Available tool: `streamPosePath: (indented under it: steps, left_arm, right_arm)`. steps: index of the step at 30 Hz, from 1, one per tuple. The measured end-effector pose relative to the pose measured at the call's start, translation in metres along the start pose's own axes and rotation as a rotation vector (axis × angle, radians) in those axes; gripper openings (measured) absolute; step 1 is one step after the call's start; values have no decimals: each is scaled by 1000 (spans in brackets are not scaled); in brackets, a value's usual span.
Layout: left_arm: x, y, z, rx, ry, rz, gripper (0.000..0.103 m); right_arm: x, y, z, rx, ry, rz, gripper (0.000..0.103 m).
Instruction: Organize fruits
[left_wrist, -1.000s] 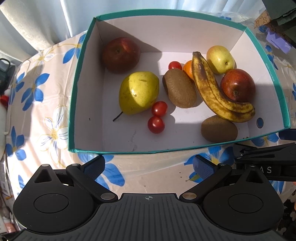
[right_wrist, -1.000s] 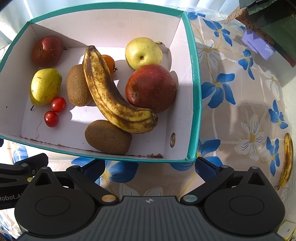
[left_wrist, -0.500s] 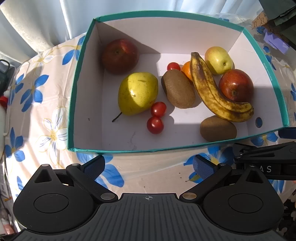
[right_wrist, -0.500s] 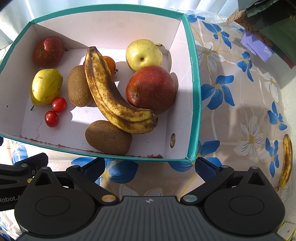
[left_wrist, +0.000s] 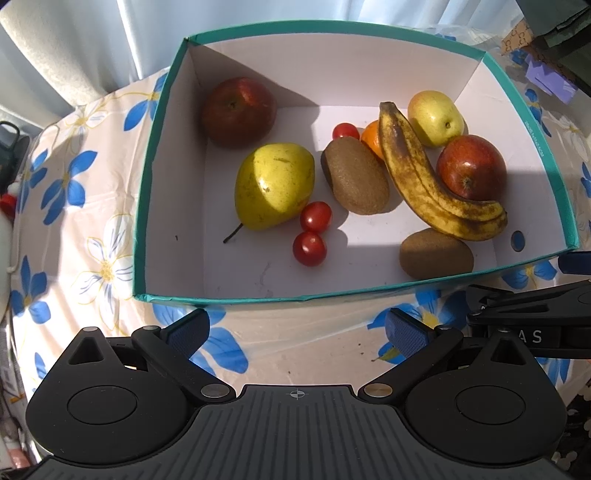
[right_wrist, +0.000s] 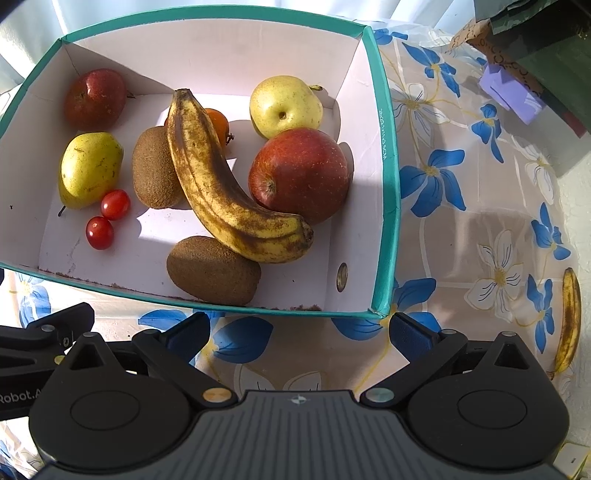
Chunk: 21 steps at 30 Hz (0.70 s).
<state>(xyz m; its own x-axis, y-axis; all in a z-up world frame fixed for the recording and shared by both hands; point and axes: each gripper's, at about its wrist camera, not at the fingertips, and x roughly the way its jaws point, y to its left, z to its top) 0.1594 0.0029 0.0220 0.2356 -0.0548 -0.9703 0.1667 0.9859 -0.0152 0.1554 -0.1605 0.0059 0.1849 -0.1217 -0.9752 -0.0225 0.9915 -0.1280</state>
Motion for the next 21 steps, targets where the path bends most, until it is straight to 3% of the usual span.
streamPosePath:
  steps: [21]
  left_arm:
    - [2, 4, 2, -5, 6, 2, 103]
  right_arm:
    - [0, 3, 1, -8, -1, -22, 103]
